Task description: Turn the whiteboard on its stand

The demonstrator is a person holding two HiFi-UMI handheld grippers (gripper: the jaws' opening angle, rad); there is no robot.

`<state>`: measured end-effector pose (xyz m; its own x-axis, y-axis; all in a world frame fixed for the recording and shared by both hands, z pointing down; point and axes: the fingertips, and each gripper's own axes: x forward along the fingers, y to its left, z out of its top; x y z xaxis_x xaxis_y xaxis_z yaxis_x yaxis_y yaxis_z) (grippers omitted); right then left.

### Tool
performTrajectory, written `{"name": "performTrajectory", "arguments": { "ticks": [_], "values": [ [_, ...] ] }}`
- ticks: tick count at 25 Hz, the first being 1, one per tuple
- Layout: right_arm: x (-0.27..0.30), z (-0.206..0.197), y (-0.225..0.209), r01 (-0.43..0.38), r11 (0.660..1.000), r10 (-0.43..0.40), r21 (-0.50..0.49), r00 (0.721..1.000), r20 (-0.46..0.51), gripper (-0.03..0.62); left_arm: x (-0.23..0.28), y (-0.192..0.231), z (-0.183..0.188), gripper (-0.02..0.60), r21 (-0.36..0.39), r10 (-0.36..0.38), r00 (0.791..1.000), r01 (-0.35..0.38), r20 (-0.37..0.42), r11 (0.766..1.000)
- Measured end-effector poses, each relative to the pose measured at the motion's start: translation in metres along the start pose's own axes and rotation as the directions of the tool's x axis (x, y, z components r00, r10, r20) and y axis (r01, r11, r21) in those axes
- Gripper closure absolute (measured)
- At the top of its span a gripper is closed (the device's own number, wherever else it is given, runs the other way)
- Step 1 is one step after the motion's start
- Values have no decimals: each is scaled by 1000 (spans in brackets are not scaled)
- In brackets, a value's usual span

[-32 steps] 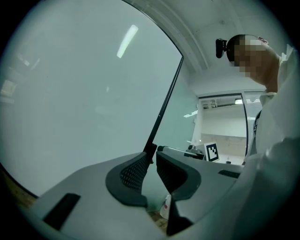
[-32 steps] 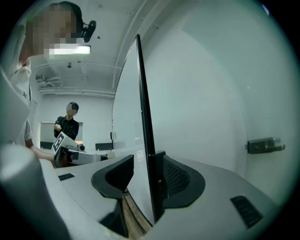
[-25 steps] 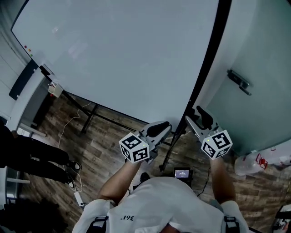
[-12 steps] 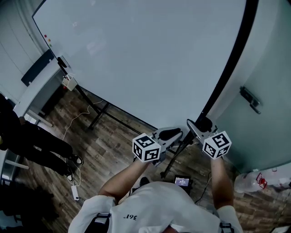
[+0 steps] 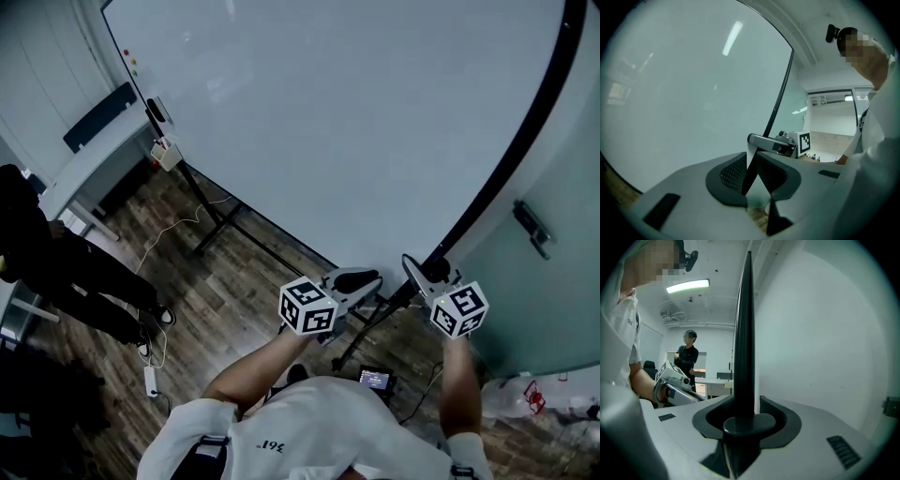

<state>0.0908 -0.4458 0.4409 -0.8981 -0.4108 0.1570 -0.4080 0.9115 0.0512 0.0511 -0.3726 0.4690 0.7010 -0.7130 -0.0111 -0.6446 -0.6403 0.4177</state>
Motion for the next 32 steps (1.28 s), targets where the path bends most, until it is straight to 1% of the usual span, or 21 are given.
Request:
{"name": "performTrajectory", "arguments": {
  "ticks": [6, 12, 15, 19, 27, 32],
  "values": [
    [-4, 1, 13, -16, 1000, 17, 23, 1000, -20, 416, -8, 0, 2, 529, -4, 14, 1000, -14, 14, 1000],
    [-8, 2, 22, -20, 999, 21, 26, 999, -27, 419, -10, -5, 4, 529, -6, 11, 1000, -11, 25, 1000],
    [-14, -1, 30, -26, 999, 28, 35, 998, -48, 422, -13, -11, 3, 529, -18, 9, 999, -9, 33, 1000],
    [-18, 4, 39, -24, 999, 26, 32, 998, -49, 425, -18, -16, 10, 529, -9, 9, 999, -9, 49, 1000],
    [-25, 4, 59, -18, 999, 19, 32, 998, -54, 425, -32, -26, 14, 529, -4, -2, 997, 2, 73, 1000],
    [-29, 1, 64, -5, 999, 8, 39, 998, -66, 425, -37, -35, 16, 529, -2, -14, 996, 14, 84, 1000]
  ]
}}
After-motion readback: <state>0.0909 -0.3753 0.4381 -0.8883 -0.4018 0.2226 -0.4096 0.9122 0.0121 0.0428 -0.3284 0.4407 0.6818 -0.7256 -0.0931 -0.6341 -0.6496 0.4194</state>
